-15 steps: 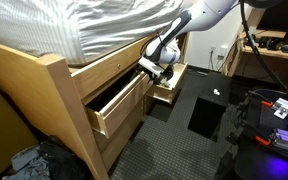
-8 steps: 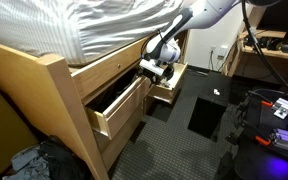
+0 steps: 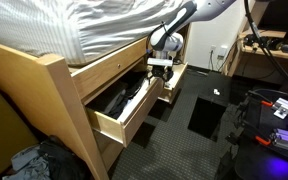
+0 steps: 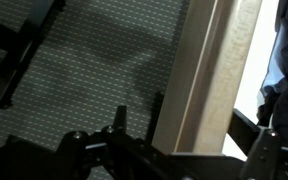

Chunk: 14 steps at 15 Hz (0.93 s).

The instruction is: Open the top left drawer.

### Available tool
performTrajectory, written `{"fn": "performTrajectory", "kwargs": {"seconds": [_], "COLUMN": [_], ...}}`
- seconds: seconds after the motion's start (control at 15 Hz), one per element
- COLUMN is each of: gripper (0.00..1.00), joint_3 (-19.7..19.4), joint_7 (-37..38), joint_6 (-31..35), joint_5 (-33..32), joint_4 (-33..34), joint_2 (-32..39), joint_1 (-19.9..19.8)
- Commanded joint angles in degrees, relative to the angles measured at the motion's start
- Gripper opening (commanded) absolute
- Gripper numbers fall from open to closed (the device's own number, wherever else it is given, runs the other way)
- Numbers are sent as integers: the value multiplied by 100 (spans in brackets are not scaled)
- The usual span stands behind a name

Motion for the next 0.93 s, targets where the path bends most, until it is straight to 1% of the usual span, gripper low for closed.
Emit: {"fn": "performTrajectory", "kwargs": {"seconds": [0.0, 0.2, 0.33, 0.4, 0.47, 0.6, 0.87], "gripper": [100, 100, 100, 100, 100, 100, 100], "joint_3": [-645, -926, -1003, -1004, -872, -890, -898], "joint_7": [542, 613, 507, 479, 568, 568, 567], "joint_6": [-1022, -2133, -2890, -3100, -2687, -2968, -3004], "joint_5": [-792, -1560, -2010, -2139, -1950, -2090, -2112], "joint_4": [113, 319, 627, 779, 614, 757, 784], "joint_2": [-358, -673, -782, -823, -715, -830, -803], "joint_1": [405, 597, 664, 654, 555, 577, 578]}}
